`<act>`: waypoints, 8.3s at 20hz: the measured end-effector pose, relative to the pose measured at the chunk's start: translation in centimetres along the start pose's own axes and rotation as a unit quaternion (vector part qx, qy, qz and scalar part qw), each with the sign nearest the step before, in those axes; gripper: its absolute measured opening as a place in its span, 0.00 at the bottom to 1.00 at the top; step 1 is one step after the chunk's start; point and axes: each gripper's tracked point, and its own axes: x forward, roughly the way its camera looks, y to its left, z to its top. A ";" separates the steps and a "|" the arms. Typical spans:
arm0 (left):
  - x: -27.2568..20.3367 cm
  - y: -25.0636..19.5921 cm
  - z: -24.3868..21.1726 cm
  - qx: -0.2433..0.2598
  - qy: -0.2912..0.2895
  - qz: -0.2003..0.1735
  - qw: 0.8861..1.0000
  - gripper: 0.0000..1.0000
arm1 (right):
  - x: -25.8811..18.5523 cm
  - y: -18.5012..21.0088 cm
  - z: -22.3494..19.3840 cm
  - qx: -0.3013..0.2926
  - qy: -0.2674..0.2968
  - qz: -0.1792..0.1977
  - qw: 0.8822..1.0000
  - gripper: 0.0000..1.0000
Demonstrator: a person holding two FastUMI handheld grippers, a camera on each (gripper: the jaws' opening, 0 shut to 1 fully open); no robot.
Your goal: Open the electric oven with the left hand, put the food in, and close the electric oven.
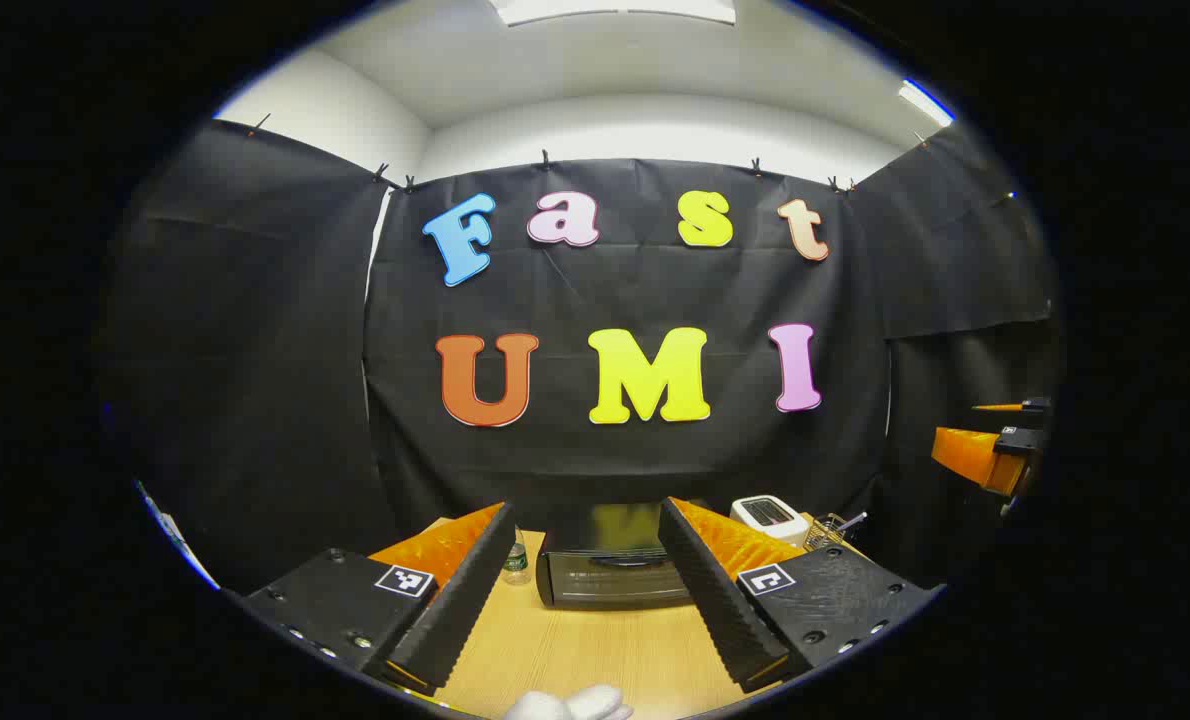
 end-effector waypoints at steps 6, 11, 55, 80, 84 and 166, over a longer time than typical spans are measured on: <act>0.6 -0.1 0.6 0.000 -0.010 0.008 1.000 0.95 | 0.0 -0.3 2.0 0.005 -0.038 0.007 0.999 1.00; 1.4 -0.8 0.9 0.008 -0.019 0.003 1.000 0.95 | 1.1 -0.7 0.8 0.000 -0.017 0.000 1.000 0.90; 19.4 -8.3 -27.3 0.016 0.227 -0.026 0.973 0.99 | 1.5 -7.7 -7.0 -0.025 0.090 -0.060 0.994 0.91; 9.8 -8.8 -41.4 -0.004 0.417 -0.042 0.908 0.97 | 1.7 -7.3 -12.7 -0.018 0.146 -0.052 0.988 1.00; 9.9 -9.0 -40.1 -0.016 0.395 -0.048 0.917 0.96 | 3.2 -7.5 -15.2 -0.008 0.167 -0.036 0.985 0.91; 0.9 6.4 -12.7 0.053 0.173 -0.073 0.981 0.96 | 34.1 21.5 -34.9 0.358 0.176 -0.044 0.916 1.00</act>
